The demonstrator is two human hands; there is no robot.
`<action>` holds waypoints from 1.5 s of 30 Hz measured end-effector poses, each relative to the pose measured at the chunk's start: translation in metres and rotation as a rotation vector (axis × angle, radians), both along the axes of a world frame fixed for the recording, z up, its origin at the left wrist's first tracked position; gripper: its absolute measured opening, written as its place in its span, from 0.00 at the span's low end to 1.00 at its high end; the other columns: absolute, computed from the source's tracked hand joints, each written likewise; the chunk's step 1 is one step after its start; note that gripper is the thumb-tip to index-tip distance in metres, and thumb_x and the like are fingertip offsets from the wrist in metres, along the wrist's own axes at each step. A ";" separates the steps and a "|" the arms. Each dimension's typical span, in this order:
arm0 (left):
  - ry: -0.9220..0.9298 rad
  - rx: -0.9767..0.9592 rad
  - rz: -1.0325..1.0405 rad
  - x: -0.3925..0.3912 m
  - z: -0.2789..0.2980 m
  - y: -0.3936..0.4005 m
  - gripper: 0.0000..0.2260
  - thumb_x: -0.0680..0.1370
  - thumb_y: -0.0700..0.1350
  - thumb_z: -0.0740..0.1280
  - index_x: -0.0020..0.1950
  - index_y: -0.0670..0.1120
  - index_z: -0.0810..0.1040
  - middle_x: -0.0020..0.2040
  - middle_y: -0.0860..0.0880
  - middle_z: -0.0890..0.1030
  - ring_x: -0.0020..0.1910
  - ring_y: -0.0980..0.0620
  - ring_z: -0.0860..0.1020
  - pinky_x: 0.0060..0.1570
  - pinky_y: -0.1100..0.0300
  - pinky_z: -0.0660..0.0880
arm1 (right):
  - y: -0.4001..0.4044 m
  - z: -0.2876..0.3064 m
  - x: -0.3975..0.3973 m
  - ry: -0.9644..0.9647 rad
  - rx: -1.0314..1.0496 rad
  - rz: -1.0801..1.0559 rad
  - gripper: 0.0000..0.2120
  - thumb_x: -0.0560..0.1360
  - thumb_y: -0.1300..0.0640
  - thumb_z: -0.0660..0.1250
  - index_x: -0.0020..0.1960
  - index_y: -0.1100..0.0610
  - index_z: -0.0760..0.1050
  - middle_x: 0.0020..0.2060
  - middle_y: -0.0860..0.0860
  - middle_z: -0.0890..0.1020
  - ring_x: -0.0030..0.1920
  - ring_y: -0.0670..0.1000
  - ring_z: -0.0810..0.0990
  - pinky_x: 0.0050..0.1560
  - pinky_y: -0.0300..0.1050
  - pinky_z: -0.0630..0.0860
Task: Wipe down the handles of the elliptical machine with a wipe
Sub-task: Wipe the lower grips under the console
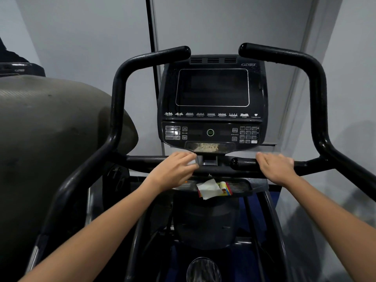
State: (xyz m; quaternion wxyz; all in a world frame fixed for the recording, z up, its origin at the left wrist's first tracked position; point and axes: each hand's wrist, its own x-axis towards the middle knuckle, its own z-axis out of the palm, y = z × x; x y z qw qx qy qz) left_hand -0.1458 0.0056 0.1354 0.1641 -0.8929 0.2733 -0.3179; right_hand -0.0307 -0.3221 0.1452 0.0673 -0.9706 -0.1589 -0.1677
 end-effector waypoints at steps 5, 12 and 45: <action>0.024 0.073 0.072 0.007 -0.001 -0.024 0.14 0.81 0.47 0.56 0.49 0.43 0.79 0.49 0.46 0.78 0.55 0.44 0.75 0.58 0.49 0.72 | -0.001 0.000 0.000 -0.003 0.014 0.004 0.24 0.83 0.48 0.44 0.33 0.53 0.67 0.41 0.54 0.80 0.48 0.58 0.75 0.54 0.53 0.63; 0.174 -0.074 -0.066 0.011 0.016 -0.010 0.19 0.85 0.53 0.55 0.69 0.46 0.76 0.62 0.48 0.81 0.63 0.50 0.77 0.63 0.55 0.74 | -0.001 0.000 0.000 -0.014 0.009 0.010 0.25 0.82 0.47 0.43 0.33 0.54 0.68 0.41 0.54 0.80 0.48 0.57 0.75 0.53 0.52 0.63; 0.412 -0.174 0.864 -0.004 0.034 0.063 0.10 0.81 0.40 0.54 0.60 0.40 0.70 0.57 0.38 0.79 0.55 0.35 0.78 0.49 0.48 0.74 | -0.002 0.002 -0.004 -0.012 0.028 0.035 0.25 0.83 0.48 0.44 0.31 0.52 0.65 0.38 0.52 0.77 0.47 0.57 0.75 0.55 0.53 0.67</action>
